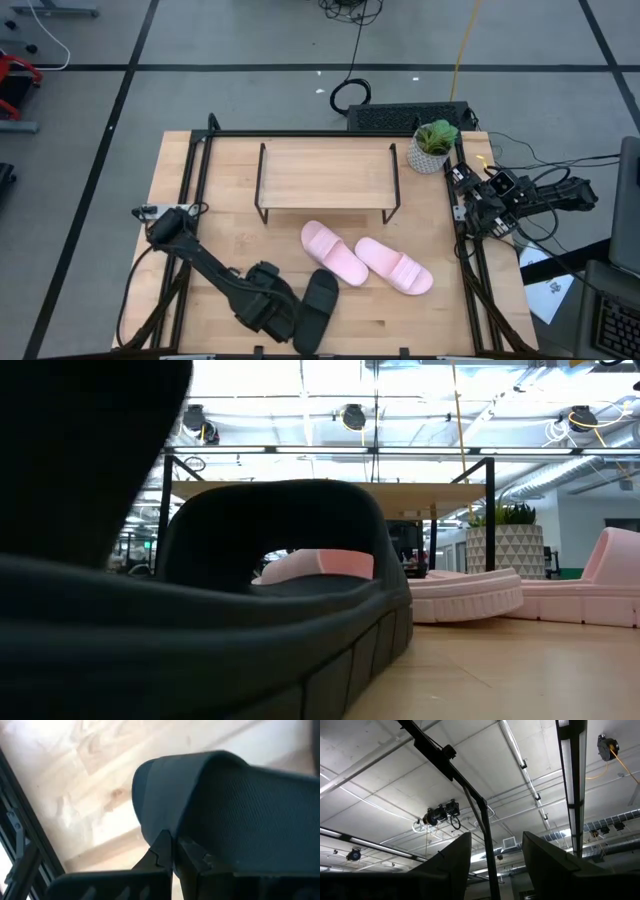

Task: Pick and place slides into the shelf
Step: Put the left black slipper onto the shelf

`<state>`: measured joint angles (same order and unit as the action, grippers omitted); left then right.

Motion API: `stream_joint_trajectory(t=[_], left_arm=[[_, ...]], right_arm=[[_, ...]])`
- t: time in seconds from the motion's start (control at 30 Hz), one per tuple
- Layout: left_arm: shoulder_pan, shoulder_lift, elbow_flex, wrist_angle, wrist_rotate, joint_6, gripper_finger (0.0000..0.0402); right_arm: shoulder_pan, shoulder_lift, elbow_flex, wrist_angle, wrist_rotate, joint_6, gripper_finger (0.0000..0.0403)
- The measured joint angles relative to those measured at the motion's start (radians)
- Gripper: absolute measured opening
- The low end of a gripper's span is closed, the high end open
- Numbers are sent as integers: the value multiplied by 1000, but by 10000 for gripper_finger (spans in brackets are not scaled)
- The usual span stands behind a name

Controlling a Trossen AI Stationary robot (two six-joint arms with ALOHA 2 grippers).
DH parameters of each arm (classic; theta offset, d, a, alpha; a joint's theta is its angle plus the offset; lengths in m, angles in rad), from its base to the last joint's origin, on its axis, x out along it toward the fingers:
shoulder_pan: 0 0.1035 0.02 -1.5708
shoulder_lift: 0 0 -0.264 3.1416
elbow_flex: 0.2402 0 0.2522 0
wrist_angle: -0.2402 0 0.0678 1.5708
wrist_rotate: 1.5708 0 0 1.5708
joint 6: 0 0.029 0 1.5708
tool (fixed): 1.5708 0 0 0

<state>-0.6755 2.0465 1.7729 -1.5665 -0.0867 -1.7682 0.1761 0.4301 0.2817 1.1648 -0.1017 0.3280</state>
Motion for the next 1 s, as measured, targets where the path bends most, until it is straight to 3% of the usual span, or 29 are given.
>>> stream_joint_trajectory(t=[0.23,0.5,0.73,1.0], left_arm=[[-31,-96,15,-4,-11,-21,0],[19,-119,189,-3,-222,135,0],[128,-119,387,-4,-487,451,0],[275,-121,585,-2,-645,951,0]], right_arm=[[0,0,0,-37,27,0,169],[0,1,0,-123,139,0,169],[0,0,0,-122,183,0,169],[0,0,0,-123,183,0,169]])
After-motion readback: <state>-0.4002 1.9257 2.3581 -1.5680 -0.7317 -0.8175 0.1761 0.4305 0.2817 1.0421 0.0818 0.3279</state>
